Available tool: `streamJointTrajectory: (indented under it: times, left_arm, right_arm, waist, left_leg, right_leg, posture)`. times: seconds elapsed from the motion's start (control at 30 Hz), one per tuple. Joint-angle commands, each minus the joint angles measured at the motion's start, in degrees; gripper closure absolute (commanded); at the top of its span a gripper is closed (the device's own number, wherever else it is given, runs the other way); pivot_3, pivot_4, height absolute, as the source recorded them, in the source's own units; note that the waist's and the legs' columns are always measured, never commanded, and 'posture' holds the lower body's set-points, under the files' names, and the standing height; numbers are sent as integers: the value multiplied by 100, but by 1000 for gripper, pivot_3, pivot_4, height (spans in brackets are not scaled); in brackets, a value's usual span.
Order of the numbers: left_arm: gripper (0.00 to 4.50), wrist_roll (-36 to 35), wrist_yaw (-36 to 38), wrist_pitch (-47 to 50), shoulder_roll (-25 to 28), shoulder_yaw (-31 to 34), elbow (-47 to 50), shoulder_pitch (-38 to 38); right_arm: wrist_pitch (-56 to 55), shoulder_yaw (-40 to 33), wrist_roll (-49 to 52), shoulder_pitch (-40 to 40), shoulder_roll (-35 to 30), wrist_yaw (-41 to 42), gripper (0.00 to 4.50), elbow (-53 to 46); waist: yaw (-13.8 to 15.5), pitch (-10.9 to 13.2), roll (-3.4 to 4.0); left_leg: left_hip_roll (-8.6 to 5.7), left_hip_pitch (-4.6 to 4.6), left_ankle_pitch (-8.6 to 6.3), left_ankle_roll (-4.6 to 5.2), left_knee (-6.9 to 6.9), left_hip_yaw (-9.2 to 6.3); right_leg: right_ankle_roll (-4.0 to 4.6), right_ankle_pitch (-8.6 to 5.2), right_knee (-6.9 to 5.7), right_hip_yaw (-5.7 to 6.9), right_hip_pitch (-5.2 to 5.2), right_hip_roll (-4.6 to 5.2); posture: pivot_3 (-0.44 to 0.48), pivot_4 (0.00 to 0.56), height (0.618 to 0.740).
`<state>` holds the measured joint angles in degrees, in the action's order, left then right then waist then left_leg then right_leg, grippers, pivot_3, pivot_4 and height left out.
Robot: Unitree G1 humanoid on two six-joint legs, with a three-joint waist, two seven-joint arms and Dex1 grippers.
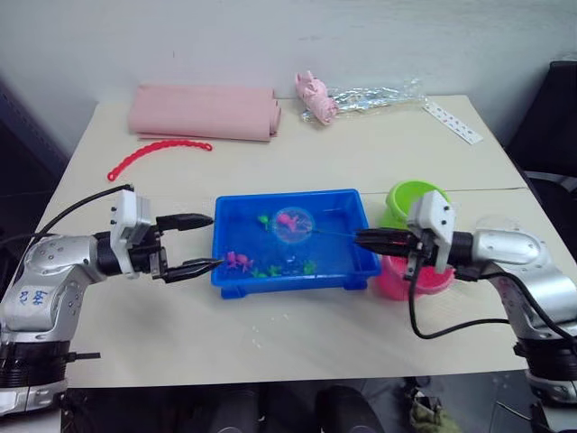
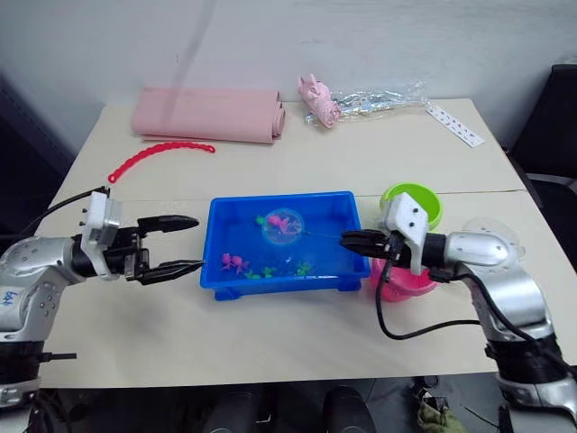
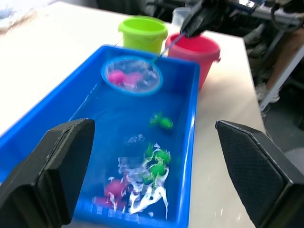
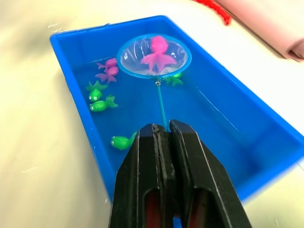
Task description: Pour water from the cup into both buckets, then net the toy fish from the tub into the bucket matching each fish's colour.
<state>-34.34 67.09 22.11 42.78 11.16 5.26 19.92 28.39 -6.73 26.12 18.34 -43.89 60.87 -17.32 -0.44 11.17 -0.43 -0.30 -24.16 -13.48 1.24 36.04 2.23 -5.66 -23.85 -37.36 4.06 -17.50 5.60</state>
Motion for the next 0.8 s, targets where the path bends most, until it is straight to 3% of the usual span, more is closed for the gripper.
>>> streamJointTrajectory:
  times: [0.03, 0.2, 0.5, 0.7, 0.8]
  left_arm:
    - [53, -153, 78, 53, -72, -176, 254, 221]
    - [53, -294, 135, 250, -347, -379, 62, 724]
    - [53, -24, 912, 82, -707, -1131, -828, 1527]
    - [53, 185, 1278, -165, -1019, -1443, -1278, 1794]
    - [53, 172, 1264, -138, -1221, -1482, -1407, 1835]
  right_arm:
    - [371, -855, 691, -424, -242, -71, 4500, -746]
    - [1069, -2368, 1443, -1643, -548, -205, 4500, -1554]
    - [539, -4712, 1085, -4117, 184, -468, 4500, -2439]
    - [-580, -5054, 318, -5211, 809, -458, 4500, -2422]
    - [-1743, -4945, -614, -5441, 1002, -619, 4500, -2260]
  waist:
    - [19, 0, 0]
    - [76, 1, -1]
    - [187, 1, -1]
    - [171, 0, 0]
    - [160, 0, 0]
  left_leg:
    - [1, 0, 0, 0, -2, 0]
    - [1, -3, 0, 0, -7, -1]
    - [-2, 0, 1, 2, -1, 5]
    - [-1, 6, 1, 1, -4, 11]
    - [-1, 6, 2, -1, -6, 11]
  right_leg:
    - [0, 0, 3, -1, 0, -1]
    - [0, 0, 36, 4, 6, -5]
    - [-2, 1, 40, -1, 12, -11]
    - [-2, 1, 39, -11, 11, -16]
    - [-2, 1, 38, -17, 9, -17]
  posture:
    - [0, 150, 740]
    - [0, 150, 740]
    - [0, 150, 740]
    - [0, 150, 740]
    - [0, 150, 740]
